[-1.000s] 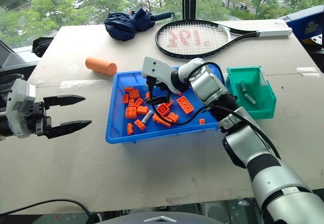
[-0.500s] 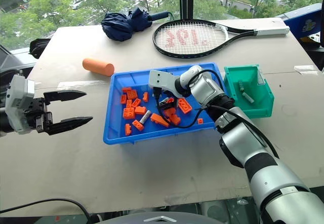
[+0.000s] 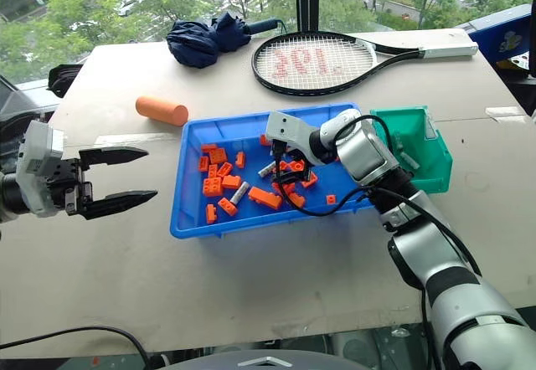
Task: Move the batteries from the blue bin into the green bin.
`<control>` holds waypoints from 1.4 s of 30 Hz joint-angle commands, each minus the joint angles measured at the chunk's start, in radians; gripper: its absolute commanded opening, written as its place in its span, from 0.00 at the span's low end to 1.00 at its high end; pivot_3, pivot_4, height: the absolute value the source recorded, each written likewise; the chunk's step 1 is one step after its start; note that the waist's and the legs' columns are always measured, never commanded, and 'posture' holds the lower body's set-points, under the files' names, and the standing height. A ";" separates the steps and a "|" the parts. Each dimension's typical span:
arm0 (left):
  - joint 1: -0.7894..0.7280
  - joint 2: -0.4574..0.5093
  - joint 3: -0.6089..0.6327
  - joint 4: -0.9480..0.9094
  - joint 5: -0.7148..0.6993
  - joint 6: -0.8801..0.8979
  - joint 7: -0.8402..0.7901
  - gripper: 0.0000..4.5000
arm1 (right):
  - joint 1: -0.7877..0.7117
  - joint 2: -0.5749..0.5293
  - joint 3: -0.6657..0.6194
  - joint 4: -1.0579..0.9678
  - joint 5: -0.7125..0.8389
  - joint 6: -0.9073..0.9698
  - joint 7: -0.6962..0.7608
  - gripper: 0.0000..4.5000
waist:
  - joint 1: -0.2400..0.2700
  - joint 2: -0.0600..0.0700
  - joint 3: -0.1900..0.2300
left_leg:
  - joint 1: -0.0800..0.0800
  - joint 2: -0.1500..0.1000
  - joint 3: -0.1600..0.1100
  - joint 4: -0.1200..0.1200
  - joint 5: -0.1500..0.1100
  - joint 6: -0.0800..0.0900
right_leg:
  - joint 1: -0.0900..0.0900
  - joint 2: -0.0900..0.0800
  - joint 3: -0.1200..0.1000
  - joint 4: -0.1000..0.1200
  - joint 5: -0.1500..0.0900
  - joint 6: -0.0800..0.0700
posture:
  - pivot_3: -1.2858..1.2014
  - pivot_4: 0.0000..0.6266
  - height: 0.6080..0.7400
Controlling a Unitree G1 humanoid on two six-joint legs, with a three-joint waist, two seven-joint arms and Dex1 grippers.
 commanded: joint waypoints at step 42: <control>-0.212 -0.080 -0.143 -0.155 -0.120 0.100 0.102 1.00 | 0.146 -0.265 -0.441 -0.517 0.243 0.327 -0.097 0.01 | 0.030 -0.001 0.000 | -0.013 -0.003 -0.008 0.008 0.000 0.000 | -0.004 -0.004 -0.005 -0.001 0.000 0.000 | 0.52 0.24 1.00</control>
